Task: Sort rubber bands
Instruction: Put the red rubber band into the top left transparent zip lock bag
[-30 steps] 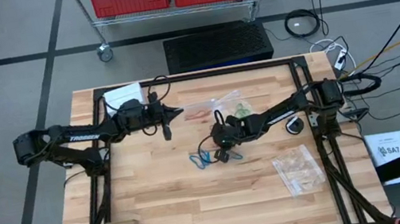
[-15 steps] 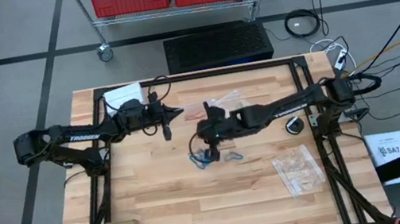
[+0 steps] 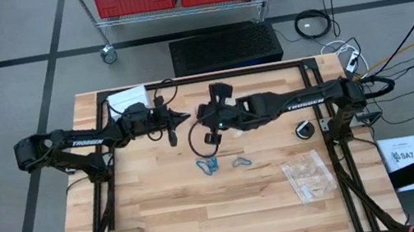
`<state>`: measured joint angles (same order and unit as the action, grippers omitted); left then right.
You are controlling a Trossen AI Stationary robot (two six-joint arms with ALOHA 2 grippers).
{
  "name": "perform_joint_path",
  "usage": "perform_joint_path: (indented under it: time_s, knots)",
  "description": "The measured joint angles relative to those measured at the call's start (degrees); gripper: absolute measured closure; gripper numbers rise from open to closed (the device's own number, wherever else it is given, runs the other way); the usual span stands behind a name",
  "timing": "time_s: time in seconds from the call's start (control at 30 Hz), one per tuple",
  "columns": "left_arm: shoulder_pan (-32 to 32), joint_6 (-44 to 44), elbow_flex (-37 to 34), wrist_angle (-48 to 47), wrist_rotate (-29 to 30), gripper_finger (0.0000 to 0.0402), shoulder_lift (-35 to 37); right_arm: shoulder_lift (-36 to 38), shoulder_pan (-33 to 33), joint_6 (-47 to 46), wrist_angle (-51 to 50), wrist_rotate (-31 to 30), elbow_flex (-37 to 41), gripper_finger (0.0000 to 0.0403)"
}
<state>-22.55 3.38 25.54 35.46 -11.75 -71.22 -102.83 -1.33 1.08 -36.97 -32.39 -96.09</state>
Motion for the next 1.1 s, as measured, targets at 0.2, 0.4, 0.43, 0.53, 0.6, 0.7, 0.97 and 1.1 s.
perform_joint_path:
  time_s: [0.2, 0.4, 0.43, 0.53, 0.6, 0.7, 0.97, 1.1]
  knots:
    - [0.02, 0.0, 0.0, 0.0, -0.02, 0.04, 0.0, 0.09, 1.35, 1.38, -2.19, -1.92, -2.59, 0.0403]
    - [0.02, 0.0, 0.0, 0.0, -0.02, 0.04, 0.0, 0.07, 2.3, 1.32, -3.66, -2.14, -2.67, 0.0403]
    - [0.0, 0.0, 0.0, 0.0, -0.02, 0.04, 0.0, 0.07, 2.45, 1.44, -3.55, -2.35, -2.67, 0.0403]
    - [0.0, 0.0, 0.0, -0.02, -0.02, 0.04, 0.0, 0.08, 2.45, 2.98, -3.31, -3.77, -2.75, 0.0403]
    - [0.0, 0.02, 0.0, 0.0, -0.02, 0.04, 0.0, 0.09, 2.45, 3.63, -3.25, -3.84, -3.5, 0.0403]
    - [0.0, 0.02, 0.0, -0.05, -0.02, 0.04, 0.0, 0.11, 2.45, 5.19, -3.1, -3.86, -5.02, 0.0403]
    - [0.02, 0.02, 0.0, -0.4, -1.71, 0.04, 0.0, 0.2, 2.43, 11.05, -3.11, -3.9, -9.13, 0.0403]
    - [0.0, 0.02, 0.0, -0.42, -1.73, 0.04, 0.0, 0.22, 2.43, 13.57, -3.06, -5.34, -10.47, 0.0403]
